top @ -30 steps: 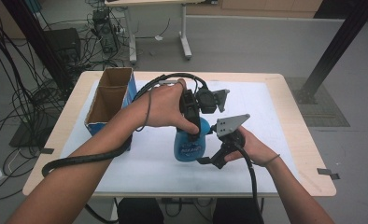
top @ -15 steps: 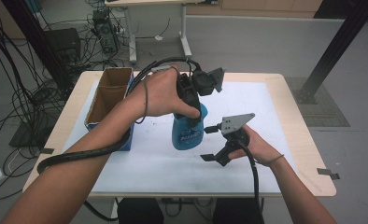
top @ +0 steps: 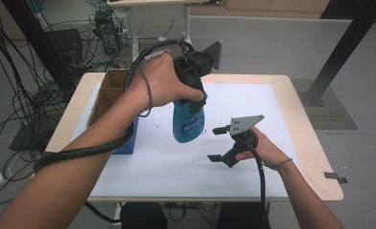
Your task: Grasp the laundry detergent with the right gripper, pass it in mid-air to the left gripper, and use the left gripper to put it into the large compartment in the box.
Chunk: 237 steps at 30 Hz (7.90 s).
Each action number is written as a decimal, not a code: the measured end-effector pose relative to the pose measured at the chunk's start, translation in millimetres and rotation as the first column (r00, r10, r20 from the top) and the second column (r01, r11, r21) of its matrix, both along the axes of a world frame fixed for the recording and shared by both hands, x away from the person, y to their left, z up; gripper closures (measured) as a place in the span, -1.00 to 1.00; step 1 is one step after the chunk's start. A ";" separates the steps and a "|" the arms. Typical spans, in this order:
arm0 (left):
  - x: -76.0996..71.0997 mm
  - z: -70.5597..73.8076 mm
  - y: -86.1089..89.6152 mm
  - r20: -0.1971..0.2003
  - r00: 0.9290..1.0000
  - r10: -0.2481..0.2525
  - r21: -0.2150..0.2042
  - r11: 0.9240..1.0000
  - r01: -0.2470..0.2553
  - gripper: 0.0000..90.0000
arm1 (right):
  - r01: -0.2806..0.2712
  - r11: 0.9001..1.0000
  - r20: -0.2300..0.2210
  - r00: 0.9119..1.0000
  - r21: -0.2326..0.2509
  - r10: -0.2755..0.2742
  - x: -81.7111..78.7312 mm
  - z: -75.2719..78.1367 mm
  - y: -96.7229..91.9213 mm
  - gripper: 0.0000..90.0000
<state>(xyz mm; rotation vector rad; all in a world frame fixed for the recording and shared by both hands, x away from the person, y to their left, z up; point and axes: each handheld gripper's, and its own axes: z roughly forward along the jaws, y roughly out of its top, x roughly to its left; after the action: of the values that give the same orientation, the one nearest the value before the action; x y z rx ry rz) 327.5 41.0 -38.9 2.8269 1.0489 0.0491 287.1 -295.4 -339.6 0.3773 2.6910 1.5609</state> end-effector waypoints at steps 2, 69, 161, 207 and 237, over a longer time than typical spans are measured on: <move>2.3 4.5 4.0 0.000 1.000 0.024 -0.004 1.000 -0.024 -0.16 | 0.009 1.000 0.003 1.000 -0.006 -0.009 -0.1 0.4 -0.1 -0.92; 73.0 37.4 176.9 0.010 0.661 0.751 0.031 0.660 -0.751 -0.16 | 0.113 0.993 0.001 0.994 -0.028 -0.113 -12.8 -2.6 -8.5 -0.93; 87.9 -129.4 187.7 -0.059 0.634 0.771 0.145 0.635 -0.759 -0.16 | 0.118 0.993 0.005 0.993 -0.014 -0.118 -13.4 -8.5 -10.8 -0.90; 88.5 -149.9 191.3 -0.083 0.638 0.766 0.164 0.642 -0.749 -0.17 | 0.111 0.994 0.002 0.994 -0.018 -0.111 -10.9 -7.9 -9.2 -0.90; 90.0 -150.1 193.5 -0.093 0.633 0.768 0.164 0.639 -0.751 -0.17 | 0.115 0.993 -0.005 0.993 -0.019 -0.115 -8.3 -10.4 -8.0 -0.90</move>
<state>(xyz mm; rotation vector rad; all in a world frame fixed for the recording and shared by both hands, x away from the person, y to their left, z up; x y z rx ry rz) 417.5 234.4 -189.0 2.2472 2.2755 -0.0377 278.9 -303.4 -350.0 0.5268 2.6339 1.5058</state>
